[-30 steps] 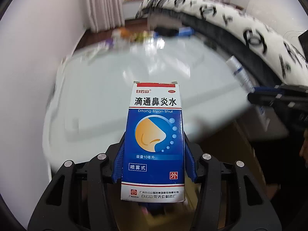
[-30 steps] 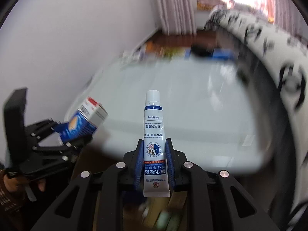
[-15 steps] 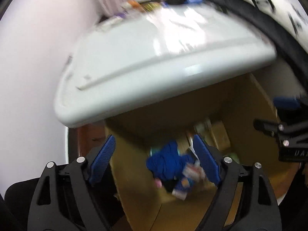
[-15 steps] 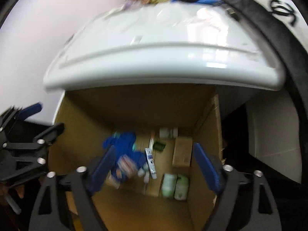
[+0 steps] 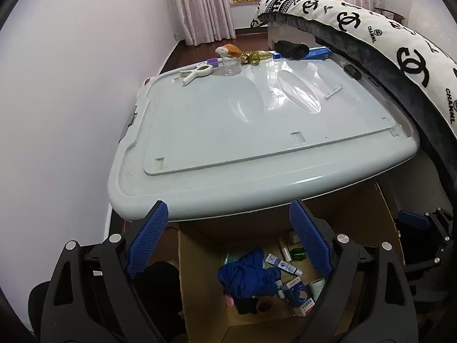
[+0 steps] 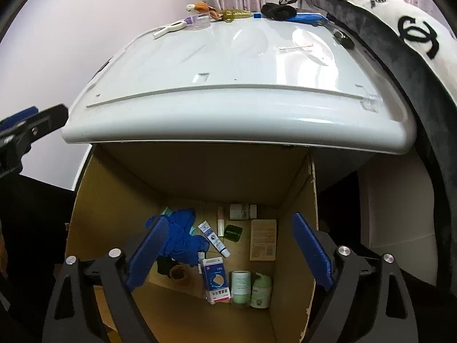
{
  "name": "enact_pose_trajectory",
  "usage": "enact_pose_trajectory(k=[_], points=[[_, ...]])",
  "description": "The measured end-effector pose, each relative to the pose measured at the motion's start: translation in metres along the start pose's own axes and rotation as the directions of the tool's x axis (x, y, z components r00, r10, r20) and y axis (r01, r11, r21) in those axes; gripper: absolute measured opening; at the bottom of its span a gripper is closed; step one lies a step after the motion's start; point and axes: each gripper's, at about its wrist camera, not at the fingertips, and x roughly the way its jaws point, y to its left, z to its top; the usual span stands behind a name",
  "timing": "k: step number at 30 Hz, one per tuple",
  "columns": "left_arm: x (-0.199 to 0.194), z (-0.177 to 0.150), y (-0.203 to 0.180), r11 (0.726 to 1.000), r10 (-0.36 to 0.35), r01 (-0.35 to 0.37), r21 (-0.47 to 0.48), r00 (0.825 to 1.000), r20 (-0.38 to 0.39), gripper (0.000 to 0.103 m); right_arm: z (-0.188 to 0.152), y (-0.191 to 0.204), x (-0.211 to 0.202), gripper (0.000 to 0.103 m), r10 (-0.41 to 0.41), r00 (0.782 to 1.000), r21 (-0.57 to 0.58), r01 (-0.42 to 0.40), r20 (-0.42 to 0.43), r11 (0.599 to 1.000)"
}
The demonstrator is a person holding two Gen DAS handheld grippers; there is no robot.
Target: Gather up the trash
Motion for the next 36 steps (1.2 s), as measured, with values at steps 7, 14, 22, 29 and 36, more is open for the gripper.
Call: enact_pose_trajectory(k=[7,14,22,29,36], points=[[0.003,0.010,0.004,1.000,0.004,-0.004,-0.027,1.000,0.004,0.085,0.003,0.003,0.000,0.089,0.011,1.000,-0.014,-0.011,-0.006,1.000],[0.009,0.024,0.010,0.998,0.011,-0.011,-0.061,1.000,0.003,0.085,0.020,0.005,-0.011,0.090,0.042,0.999,-0.003,-0.042,0.007,0.999],[0.015,0.033,0.018,0.996,0.002,-0.002,-0.094,1.000,-0.001,0.085,0.058,0.004,-0.029,0.091,0.044,0.997,-0.013,-0.043,0.067,0.999],[0.025,0.035,0.023,0.994,0.006,-0.008,-0.111,1.000,-0.017,0.085,0.083,0.006,-0.033,0.092,0.027,0.994,-0.038,-0.023,0.105,0.999],[0.034,0.033,0.024,0.994,0.005,-0.009,-0.112,0.999,-0.038,0.085,0.088,0.004,-0.026,0.095,0.024,0.994,-0.028,-0.021,0.108,0.999]])
